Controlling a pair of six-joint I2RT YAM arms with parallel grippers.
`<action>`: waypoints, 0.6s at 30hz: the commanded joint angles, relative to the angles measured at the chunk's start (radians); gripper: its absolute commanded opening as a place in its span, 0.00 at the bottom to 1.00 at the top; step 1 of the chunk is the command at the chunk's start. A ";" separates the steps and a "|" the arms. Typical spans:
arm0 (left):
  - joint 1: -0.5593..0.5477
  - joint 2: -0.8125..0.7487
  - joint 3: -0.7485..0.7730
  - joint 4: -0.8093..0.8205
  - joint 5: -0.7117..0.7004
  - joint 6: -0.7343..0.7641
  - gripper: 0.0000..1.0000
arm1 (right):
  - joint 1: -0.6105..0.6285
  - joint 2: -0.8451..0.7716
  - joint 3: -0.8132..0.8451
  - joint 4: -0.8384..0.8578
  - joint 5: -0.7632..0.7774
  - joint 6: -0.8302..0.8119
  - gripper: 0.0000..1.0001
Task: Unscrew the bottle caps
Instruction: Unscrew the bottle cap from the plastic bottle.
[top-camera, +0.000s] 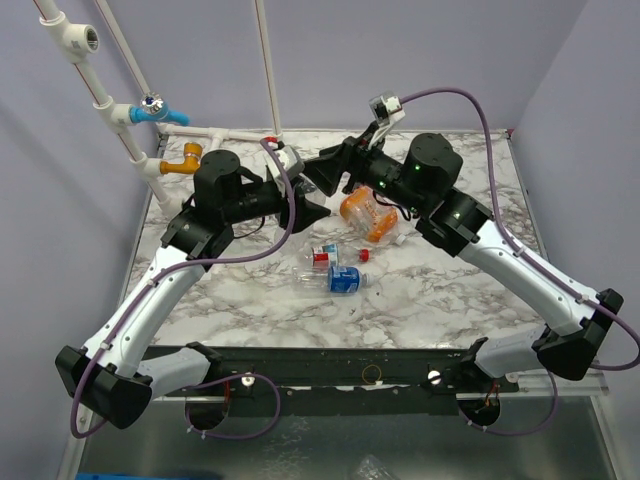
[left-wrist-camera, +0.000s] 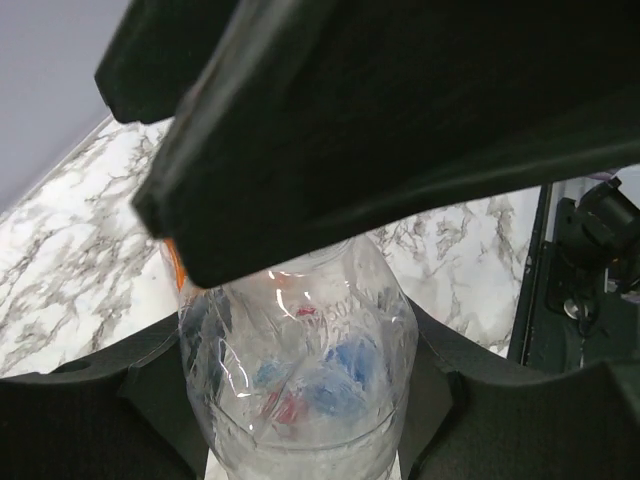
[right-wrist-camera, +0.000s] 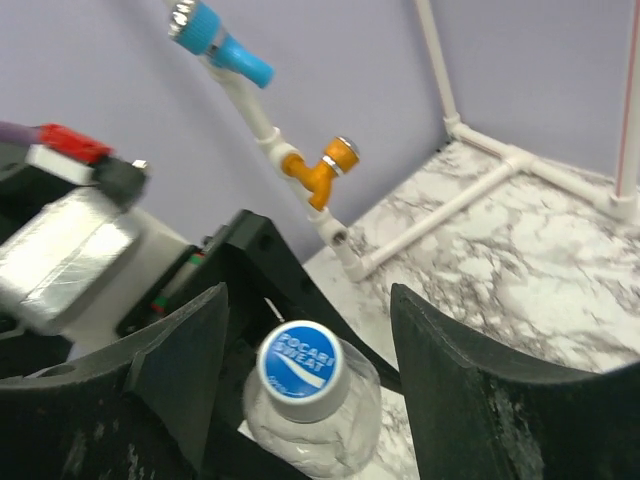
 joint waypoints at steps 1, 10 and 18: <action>-0.015 -0.016 0.017 -0.008 -0.076 0.051 0.00 | 0.010 0.016 0.027 -0.065 0.125 0.011 0.67; -0.027 -0.009 0.009 0.016 -0.084 0.035 0.00 | 0.013 0.038 0.005 0.008 0.096 0.049 0.33; -0.029 0.000 0.031 0.061 -0.095 -0.034 0.00 | 0.017 0.042 -0.013 0.008 0.098 0.047 0.01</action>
